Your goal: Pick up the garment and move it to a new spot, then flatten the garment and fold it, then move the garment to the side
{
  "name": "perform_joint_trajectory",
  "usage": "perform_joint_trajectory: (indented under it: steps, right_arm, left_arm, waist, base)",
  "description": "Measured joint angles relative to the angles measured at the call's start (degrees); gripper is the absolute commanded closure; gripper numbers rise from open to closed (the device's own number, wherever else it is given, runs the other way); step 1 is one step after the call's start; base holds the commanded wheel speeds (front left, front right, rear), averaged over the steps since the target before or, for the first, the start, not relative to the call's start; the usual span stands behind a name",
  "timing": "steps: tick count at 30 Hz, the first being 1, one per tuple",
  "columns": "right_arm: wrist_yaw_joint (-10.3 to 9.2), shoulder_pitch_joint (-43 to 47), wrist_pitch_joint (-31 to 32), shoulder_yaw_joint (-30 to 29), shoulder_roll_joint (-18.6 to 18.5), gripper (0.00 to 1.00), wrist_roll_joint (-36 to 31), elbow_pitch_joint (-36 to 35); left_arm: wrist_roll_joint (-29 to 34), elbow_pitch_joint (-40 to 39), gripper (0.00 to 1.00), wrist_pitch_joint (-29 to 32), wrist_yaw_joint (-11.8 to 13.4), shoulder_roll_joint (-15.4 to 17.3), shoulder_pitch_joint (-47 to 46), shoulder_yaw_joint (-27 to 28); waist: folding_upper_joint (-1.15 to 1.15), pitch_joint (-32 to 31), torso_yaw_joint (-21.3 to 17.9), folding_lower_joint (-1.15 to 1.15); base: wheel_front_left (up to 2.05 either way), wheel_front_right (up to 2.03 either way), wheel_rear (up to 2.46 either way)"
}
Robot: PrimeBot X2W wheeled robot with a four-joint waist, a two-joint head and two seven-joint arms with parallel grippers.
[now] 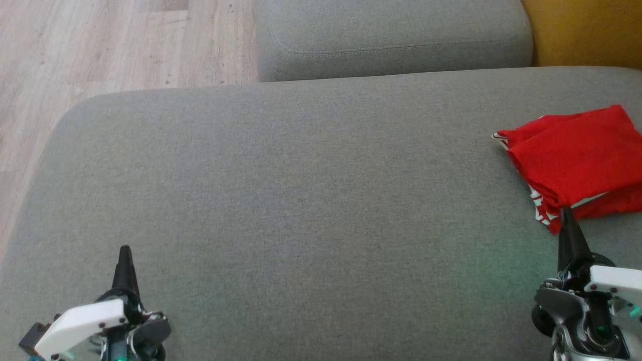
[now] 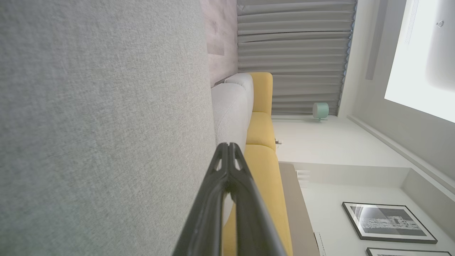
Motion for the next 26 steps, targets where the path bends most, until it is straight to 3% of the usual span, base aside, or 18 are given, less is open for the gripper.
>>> perform_joint_trajectory:
  steps: [26]
  right_arm:
    - [0.0, 0.0, 0.0, 0.0, 0.0, 1.0, 0.0, -0.1]
  left_arm:
    - [0.0, 0.0, 1.0, 0.0, 0.0, 0.0, 0.0, 0.0]
  waist:
    - [0.0, 0.0, 0.0, 0.0]
  base:
    - [0.0, 0.0, 0.0]
